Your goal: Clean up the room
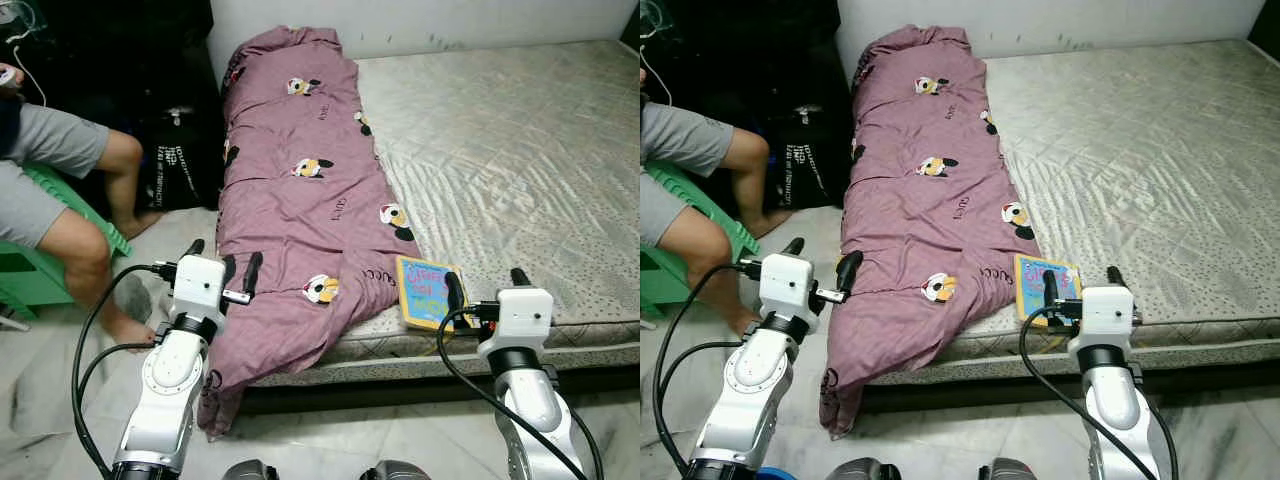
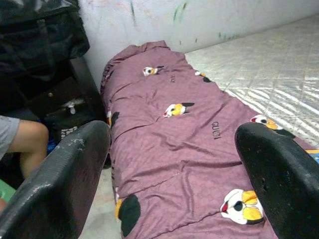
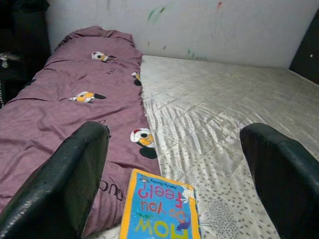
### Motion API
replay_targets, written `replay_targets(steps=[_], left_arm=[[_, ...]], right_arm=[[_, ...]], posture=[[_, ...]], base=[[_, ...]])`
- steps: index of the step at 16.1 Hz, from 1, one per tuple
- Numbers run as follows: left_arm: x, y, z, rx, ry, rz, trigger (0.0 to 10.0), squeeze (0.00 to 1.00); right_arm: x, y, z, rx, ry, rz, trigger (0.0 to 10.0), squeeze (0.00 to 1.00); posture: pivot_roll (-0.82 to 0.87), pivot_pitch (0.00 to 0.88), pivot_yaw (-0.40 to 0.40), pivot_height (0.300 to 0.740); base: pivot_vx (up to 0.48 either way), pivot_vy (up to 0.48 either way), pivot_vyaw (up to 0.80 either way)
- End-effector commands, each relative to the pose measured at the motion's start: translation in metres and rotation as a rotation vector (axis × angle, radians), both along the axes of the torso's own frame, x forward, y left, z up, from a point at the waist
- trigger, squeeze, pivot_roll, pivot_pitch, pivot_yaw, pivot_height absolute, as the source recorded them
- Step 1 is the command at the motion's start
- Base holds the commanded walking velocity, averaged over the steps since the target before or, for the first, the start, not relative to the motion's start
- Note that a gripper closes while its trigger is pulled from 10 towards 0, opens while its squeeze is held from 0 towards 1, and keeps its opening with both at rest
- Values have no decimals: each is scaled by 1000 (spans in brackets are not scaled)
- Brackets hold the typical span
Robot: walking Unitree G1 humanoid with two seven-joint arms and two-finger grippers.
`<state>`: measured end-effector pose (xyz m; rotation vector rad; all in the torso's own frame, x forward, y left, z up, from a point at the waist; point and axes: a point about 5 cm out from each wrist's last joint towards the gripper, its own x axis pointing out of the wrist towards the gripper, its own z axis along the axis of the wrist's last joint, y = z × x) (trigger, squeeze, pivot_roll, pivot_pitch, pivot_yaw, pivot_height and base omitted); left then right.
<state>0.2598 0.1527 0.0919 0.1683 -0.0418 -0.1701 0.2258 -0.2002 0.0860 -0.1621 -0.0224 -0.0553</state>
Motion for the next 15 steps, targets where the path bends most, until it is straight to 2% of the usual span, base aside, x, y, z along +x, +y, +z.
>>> replay_targets(steps=[1, 2, 4, 9, 10, 11, 12, 15], left_arm=[[-3, 4, -2, 9, 13, 21, 10000, 0], [-5, 5, -2, 8, 13, 31, 10000, 0], [-17, 14, -4, 4, 16, 106, 10000, 0], [-18, 14, -4, 4, 17, 112, 10000, 0], [-23, 22, -3, 1, 15, 174, 10000, 0], [-23, 26, -1, 6, 4, 200, 10000, 0], [-18, 25, 4, 1, -10, 193, 10000, 0], [-12, 18, 4, -4, -2, 161, 10000, 0]], right_arm=[[5, 7, 6, 2, -18, 44, 10000, 0], [7, 8, 7, 1, -16, 53, 10000, 0], [21, 19, 8, -1, -6, 139, 10000, 0], [22, 19, 9, -1, -5, 147, 10000, 0], [36, 28, 12, -3, -11, 204, 10000, 0], [46, 33, 16, -7, -22, 235, 10000, 0], [49, 35, 19, -14, -36, 235, 10000, 0], [46, 37, 20, -2, -43, 225, 10000, 0]], posture=[[-97, 65, 38, 740], [-97, 65, 38, 740], [-35, 69, -26, 740], [-35, 69, -26, 740], [13, 83, -83, 740], [4, 90, -79, 740], [1, 94, -73, 740], [-28, 102, -55, 740]], base=[[0, 0, 0], [0, 0, 0], [0, 0, 0], [0, 0, 0], [0, 0, 0], [0, 0, 0], [0, 0, 0], [0, 0, 0]])
